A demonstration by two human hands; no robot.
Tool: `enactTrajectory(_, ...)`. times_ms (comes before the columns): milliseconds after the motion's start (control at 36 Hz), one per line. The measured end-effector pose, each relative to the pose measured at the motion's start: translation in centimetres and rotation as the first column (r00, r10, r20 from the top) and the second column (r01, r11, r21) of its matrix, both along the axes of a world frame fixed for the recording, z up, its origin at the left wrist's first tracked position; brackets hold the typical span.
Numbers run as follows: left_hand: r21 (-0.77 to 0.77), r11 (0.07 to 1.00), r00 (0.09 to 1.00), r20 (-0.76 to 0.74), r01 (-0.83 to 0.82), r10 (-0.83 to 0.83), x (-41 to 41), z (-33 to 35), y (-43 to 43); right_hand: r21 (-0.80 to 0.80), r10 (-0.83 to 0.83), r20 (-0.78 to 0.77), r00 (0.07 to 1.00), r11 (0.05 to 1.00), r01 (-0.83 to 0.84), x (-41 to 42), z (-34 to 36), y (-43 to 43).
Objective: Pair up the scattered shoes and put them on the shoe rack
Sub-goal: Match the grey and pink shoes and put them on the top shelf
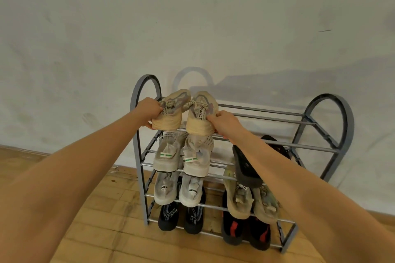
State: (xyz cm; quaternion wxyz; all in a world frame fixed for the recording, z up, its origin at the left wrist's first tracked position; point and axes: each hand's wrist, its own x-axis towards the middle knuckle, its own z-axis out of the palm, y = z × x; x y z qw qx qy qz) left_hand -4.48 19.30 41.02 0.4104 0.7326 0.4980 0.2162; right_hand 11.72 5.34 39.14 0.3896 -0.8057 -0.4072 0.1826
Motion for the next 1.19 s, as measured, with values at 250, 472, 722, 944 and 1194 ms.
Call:
enactTrajectory(250, 0.021, 1.000, 0.992, 0.126, 0.019, -0.022, -0.9, -0.9, -2.3, -0.003, 0.020, -0.053, 0.998, 1.000, -0.021, -0.6, 0.0, -0.9)
enactTrajectory(472, 0.314, 0.949, 0.994, 0.097, 0.010, -0.042, -1.3, -3.1, -5.0, -0.010, 0.153, -0.005, 0.988, 0.988, -0.153, -1.5, -0.2, -2.3)
enactTrajectory(722, 0.598, 0.801, 0.999, 0.014, 0.024, -0.041, -1.5, -5.8, -9.5, -0.010, 0.097, 0.140, 0.985, 0.995, -0.096, -1.7, -1.0, -4.6)
enactTrajectory(944, 0.717, 0.570, 0.900, -0.196, 0.402, -0.389, 0.8, -11.9, -17.5, -0.091, 0.213, 0.406, 0.889, 0.977, -0.192, 0.7, -5.1, -14.4)
enactTrajectory(1194, 0.535, 0.404, 0.651, -0.432, 0.742, -0.624, 6.8, -22.4, -23.3, -0.354, 0.175, 0.316, 0.933, 0.934, -0.055, 7.2, -15.9, -26.1)
